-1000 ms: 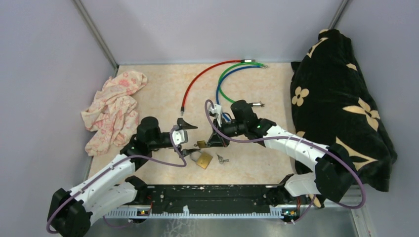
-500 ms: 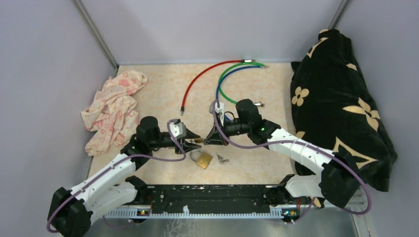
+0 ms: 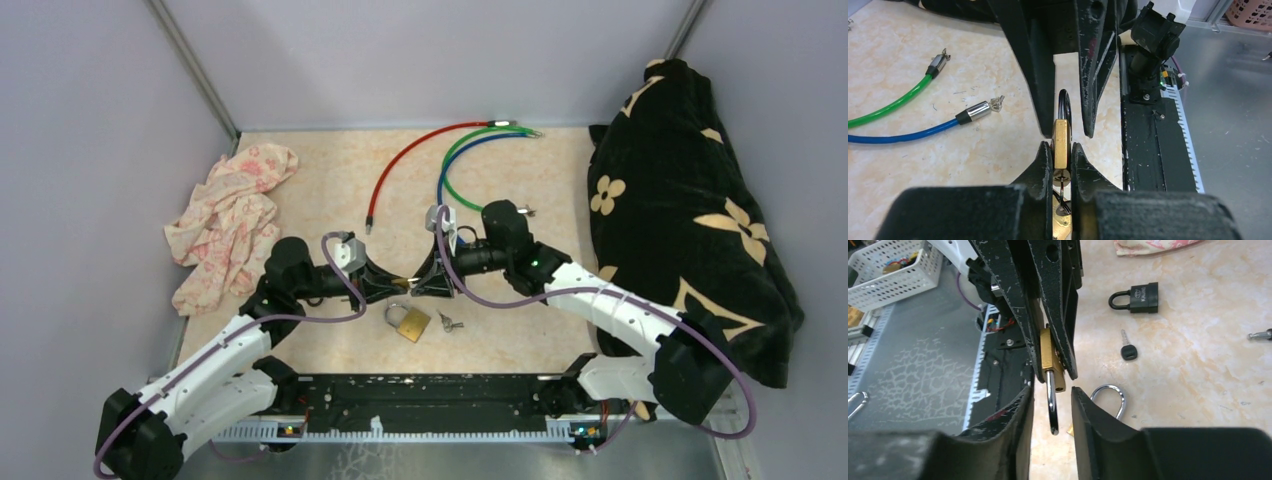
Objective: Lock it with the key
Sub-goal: Pick up the lock from the center of the board, then lock the lock.
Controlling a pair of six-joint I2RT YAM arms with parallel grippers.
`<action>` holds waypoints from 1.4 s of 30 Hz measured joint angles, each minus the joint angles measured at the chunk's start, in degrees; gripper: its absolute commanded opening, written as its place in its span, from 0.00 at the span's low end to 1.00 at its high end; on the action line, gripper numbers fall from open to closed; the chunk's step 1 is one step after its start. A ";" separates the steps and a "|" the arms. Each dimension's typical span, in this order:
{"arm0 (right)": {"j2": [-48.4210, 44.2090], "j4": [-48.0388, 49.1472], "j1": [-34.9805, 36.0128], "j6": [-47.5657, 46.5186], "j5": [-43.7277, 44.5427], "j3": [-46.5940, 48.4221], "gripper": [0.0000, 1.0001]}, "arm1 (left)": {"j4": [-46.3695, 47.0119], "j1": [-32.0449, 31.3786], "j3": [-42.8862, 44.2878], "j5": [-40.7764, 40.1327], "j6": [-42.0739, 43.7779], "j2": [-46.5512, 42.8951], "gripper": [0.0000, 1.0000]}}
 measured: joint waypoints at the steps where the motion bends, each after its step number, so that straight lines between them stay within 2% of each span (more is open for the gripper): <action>1: 0.00 -0.20 -0.13 -0.48 0.11 0.00 0.48 | 0.00 0.13 0.00 -0.02 -0.33 0.00 0.00; 4: -0.26 -1.49 -0.85 -1.66 0.55 -0.02 0.51 | 0.02 0.61 -0.02 -0.02 -1.84 -0.17 0.00; 11: -4.33 -1.70 -2.80 -2.27 1.03 -3.28 0.46 | 0.46 1.51 -0.24 0.07 -3.98 -0.72 0.00; 18: -4.50 -0.39 -2.78 -1.77 -0.17 -3.65 0.42 | 1.09 1.60 -0.42 0.92 -4.66 -0.39 0.00; 20: -4.50 0.33 -2.78 -1.22 -0.55 -3.65 0.36 | 1.25 1.60 -0.42 1.11 -4.81 -0.20 0.00; 24: -4.44 0.61 -2.78 -0.87 -0.92 -3.65 0.09 | 1.27 1.60 -0.42 1.64 -4.94 -0.02 0.00; 27: -4.04 0.96 -2.78 -0.79 -1.07 -3.63 0.00 | 1.27 1.60 -0.42 2.10 -4.94 0.26 0.00; 34: -2.69 2.51 -2.84 0.24 -1.38 -3.67 0.00 | 2.14 1.99 -0.42 3.52 -5.60 1.60 0.00; 42: -2.58 10.71 -3.48 4.37 -2.43 -6.27 0.00 | 6.34 2.54 -1.16 4.11 -9.20 3.21 0.00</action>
